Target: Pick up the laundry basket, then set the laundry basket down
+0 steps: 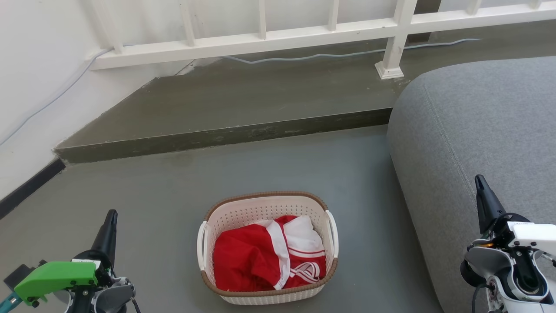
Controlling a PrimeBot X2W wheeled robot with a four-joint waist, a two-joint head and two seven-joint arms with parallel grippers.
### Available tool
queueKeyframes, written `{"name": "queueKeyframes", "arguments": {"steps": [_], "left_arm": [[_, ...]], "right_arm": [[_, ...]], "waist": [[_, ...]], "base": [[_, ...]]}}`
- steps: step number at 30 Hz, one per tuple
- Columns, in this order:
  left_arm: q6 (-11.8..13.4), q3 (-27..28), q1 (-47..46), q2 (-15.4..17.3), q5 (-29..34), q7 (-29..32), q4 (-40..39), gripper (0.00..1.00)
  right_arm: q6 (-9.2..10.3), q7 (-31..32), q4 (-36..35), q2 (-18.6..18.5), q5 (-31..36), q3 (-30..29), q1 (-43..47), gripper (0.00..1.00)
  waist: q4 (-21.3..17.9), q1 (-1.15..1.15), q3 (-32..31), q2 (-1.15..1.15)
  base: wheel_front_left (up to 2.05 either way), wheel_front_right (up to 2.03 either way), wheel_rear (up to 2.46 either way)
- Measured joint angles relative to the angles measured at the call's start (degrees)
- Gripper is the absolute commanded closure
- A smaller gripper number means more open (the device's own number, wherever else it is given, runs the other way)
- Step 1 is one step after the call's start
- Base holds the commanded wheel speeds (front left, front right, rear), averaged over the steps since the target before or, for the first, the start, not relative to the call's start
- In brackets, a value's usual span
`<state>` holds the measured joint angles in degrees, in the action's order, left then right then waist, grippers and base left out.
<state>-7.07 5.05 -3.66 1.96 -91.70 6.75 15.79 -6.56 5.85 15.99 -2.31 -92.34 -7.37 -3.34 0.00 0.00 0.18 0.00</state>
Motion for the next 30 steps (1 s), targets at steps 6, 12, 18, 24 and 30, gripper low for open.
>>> {"name": "queueKeyframes", "arguments": {"steps": [6, 12, 18, 24, 30], "left_arm": [[0.0, 0.0, 0.0, 0.0, 0.0, 0.0, 0.0, 1.0], [0.0, 0.0, 0.0, 0.0, 0.0, 0.0, 0.0, 1.0], [0.0, 0.0, 0.0, 0.0, 0.0, 0.0, 0.0, 1.0], [0.0, 0.0, 0.0, 0.0, 0.0, 0.0, 0.0, 1.0], [0.0, 0.0, 0.0, 0.0, 0.0, 0.0, 0.0, 1.0]], "right_arm": [[0.0, 0.0, 0.0, 0.0, 0.0, 0.0, 0.0, 1.0], [0.0, 0.0, 0.0, 0.0, 0.0, 0.0, 0.0, 1.0], [0.0, 0.0, 0.0, 0.0, 0.0, 0.0, 0.0, 1.0], [0.0, 0.0, 0.0, 0.0, 0.0, 0.0, 0.0, 1.0], [0.0, 0.0, 0.0, 0.0, 0.0, 0.0, 0.0, 1.0]], "waist": [[0.0, 0.0, 0.0, 0.0], [0.0, 0.0, 0.0, 0.0], [0.0, 0.0, 0.0, 0.0], [0.0, 0.0, 0.0, 0.0], [0.0, 0.0, 0.0, 0.0]], "base": [[0.0, 0.0, 0.0], [0.0, 0.0, 0.0], [0.0, 0.0, 0.0], [0.0, 0.0, 0.0], [0.0, 0.0, 0.0]]}}
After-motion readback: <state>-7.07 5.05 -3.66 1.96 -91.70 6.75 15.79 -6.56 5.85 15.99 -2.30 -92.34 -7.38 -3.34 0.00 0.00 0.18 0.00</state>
